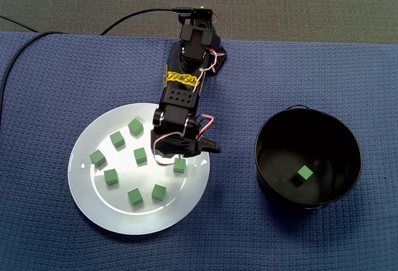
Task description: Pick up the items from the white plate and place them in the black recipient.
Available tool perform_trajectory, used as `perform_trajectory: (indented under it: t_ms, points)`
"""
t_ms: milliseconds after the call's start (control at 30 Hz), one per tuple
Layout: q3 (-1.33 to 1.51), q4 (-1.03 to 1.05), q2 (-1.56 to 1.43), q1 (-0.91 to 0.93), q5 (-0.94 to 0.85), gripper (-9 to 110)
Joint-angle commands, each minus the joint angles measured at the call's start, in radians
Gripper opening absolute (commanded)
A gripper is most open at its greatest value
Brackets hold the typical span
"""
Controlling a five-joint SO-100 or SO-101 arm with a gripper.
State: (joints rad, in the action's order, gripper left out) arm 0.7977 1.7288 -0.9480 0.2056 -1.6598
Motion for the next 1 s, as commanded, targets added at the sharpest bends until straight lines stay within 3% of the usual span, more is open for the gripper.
perform_trajectory:
  t_ms: [0, 633, 867, 967]
  points:
    - [0.002, -0.048, 0.021, 0.026, -0.009, 50]
    - [0.098, -0.195, 0.130, 0.044, 0.071, 43]
    - [0.161, -0.232, 0.123, 0.041, 0.084, 30]
    - [0.170, -0.236, 0.120, 0.038, 0.091, 14]
